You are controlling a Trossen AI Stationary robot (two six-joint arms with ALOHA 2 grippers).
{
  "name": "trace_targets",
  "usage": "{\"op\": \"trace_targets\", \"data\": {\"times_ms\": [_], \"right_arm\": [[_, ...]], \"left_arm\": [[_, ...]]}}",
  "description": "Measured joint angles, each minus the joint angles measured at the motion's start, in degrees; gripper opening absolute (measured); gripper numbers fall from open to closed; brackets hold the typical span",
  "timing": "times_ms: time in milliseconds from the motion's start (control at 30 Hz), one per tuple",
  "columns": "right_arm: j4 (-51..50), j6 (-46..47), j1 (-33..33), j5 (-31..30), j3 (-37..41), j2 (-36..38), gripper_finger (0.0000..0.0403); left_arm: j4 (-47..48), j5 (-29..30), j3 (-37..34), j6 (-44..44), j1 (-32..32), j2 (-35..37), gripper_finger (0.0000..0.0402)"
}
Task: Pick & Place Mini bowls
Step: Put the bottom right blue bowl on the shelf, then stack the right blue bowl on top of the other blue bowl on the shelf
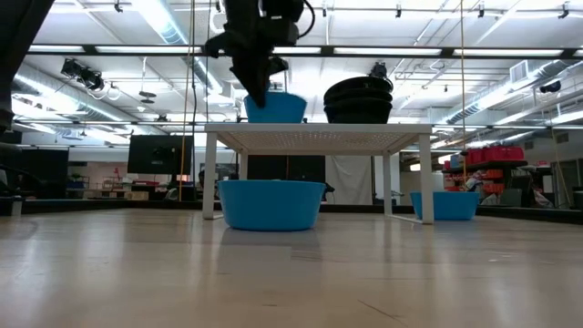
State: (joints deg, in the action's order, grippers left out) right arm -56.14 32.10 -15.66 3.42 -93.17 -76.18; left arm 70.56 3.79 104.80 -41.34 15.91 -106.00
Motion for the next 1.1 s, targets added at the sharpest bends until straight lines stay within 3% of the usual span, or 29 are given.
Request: {"op": "trace_targets", "data": {"times_ms": [267,567,767,1100], "right_arm": [[-1.01,-1.07,0.00,0.02,0.00,0.00,0.0191],[-0.99,-2.78,0.02,0.09,0.00,0.00,0.0191],[-1.01,-4.55,0.02,0.13,0.00,0.00,0.0191],[-2.05,-8.15,0.08,0.16,0.00,0.00,0.0191]], "left_arm": [[-3.08,0.52,-5.32,3.68,-0.16,0.00,0.0006],[-2.05,-2.29,-5.47,7.75,-0.44,0.02,0.0083],[-2.88,-0.68,-5.31,9.27,-1.36,0.79,0.0107],[0.39,0.04,6.65,13.32,-1.69,2.60,0.0109]]}}
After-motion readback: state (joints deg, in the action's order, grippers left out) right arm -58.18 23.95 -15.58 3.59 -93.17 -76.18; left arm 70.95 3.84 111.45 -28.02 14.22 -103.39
